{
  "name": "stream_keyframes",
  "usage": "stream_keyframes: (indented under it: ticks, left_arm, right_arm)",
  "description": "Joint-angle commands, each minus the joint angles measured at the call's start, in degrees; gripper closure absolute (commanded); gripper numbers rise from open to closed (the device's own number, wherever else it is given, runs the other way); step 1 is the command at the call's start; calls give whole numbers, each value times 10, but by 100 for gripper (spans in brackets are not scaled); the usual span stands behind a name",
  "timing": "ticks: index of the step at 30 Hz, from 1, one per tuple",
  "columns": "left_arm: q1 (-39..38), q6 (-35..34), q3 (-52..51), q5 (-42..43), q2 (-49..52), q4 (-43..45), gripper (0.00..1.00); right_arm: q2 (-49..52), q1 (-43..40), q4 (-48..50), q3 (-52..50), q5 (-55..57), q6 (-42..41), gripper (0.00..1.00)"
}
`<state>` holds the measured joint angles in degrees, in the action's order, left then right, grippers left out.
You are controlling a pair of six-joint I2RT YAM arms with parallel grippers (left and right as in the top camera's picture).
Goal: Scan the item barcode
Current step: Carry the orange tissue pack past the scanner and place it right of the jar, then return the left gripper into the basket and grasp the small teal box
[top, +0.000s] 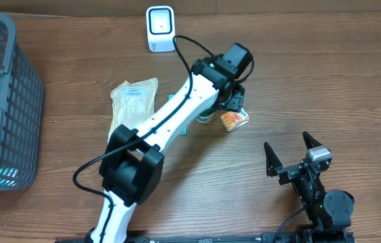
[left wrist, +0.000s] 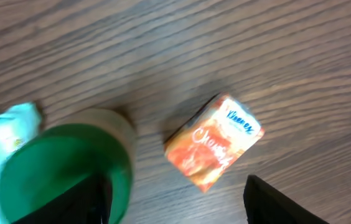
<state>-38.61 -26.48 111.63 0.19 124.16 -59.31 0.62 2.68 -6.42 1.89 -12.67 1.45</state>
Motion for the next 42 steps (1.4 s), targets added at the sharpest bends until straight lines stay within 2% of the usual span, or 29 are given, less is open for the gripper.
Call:
stream_keyframes:
  ticks: [1,7,10,17,22,27,31,37,42]
  left_arm:
    - [42,19,79,-24,-40,-45,31]
    - [139,30,190,-57,-108,-161,32]
    - [241,29,238,-72,-174,-226,31]
    - [474,29,242,-71,-262,-282,31]
    - [615,30,238,-72,-265,-313,34]
    - [723,26,196,-70,-247,-313,36]
    - [776,24,135,-70,-232,-287,41]
    - [815,5,-4,-85,-226,-219,43]
    - [838,5,-123,-118,-226,-131,40]
  right_arm:
    - [-5,3,3,-3,0,-3,0]
    - [-5,3,3,-3,0,-3,0]
    - [-5,3,3,-3,0,-3,0]
    - [-5,3,3,-3,0,-3,0]
    - [-5,3,3,-3,0,-3,0]
    - [-5,3,3,-3,0,-3,0]
    - [-5,3,3,-3,0,-3,0]
    - [-5,3,3,-3,0,-3,0]
    - [-5,3,3,-3,0,-3,0]
